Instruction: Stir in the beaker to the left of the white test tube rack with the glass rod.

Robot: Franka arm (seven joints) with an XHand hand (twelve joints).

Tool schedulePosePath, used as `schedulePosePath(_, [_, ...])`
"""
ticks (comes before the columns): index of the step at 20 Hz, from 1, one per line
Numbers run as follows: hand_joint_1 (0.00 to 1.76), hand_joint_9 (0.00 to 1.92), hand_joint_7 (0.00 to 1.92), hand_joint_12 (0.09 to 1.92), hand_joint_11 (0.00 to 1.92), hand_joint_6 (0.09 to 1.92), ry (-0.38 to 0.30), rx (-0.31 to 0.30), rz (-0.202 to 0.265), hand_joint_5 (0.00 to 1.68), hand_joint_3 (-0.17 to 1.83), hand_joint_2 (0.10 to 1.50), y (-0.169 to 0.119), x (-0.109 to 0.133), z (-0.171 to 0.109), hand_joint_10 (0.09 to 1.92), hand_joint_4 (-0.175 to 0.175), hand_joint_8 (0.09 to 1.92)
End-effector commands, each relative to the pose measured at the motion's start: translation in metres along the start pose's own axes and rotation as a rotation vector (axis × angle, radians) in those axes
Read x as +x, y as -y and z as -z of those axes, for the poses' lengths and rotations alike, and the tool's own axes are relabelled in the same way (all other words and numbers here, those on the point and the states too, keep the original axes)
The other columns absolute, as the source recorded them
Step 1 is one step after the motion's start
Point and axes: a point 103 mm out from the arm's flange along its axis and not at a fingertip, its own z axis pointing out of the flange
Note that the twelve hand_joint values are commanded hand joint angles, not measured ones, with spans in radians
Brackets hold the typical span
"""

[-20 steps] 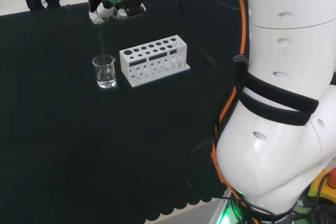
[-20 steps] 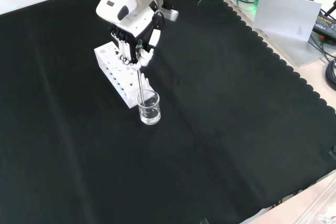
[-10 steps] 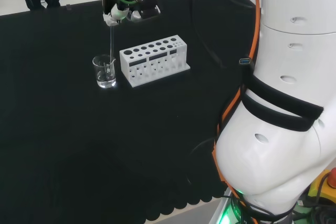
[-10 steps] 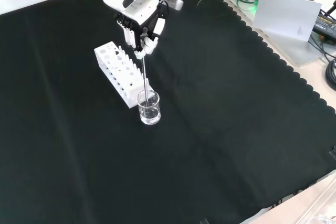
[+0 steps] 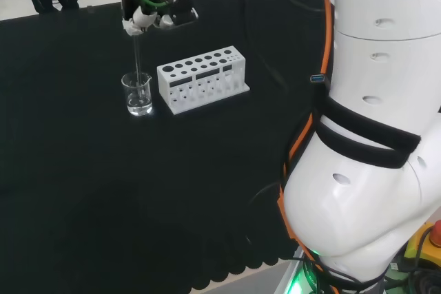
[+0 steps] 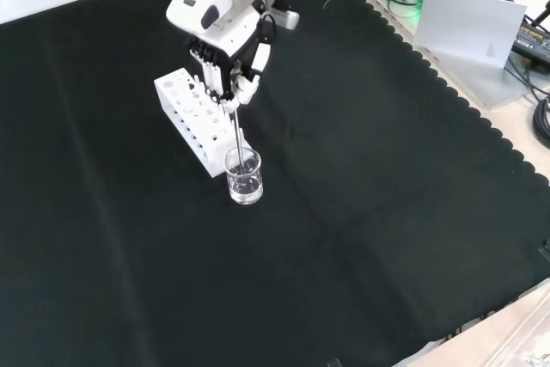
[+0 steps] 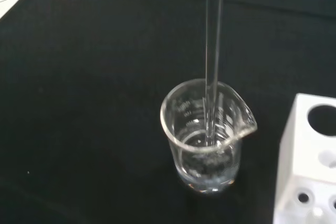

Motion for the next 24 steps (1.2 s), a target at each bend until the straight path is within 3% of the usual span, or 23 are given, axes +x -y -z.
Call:
schedulePosePath(1, [1.23, 1.79, 1.52, 0.71, 1.79, 0.31, -0.001, 0.007, 0.041, 1.40, -0.17, 1.04, -0.029, 0.010, 0.001, 0.57, -0.175, 0.95])
schedulePosePath(14, [1.23, 1.79, 1.52, 0.71, 1.79, 0.31, 0.000, -0.003, -0.068, 1.40, -0.17, 1.04, 0.007, -0.046, 0.010, 0.57, -0.175, 0.95])
schedulePosePath(18, [1.23, 1.79, 1.52, 0.72, 1.79, 0.31, 0.001, -0.002, -0.061, 1.40, -0.17, 1.04, 0.016, -0.039, 0.010, 0.57, -0.175, 0.95])
schedulePosePath(24, [1.23, 1.79, 1.52, 0.72, 1.79, 0.31, 0.003, 0.011, -0.005, 1.40, -0.17, 1.04, 0.009, -0.005, 0.004, 0.57, -0.175, 0.95])
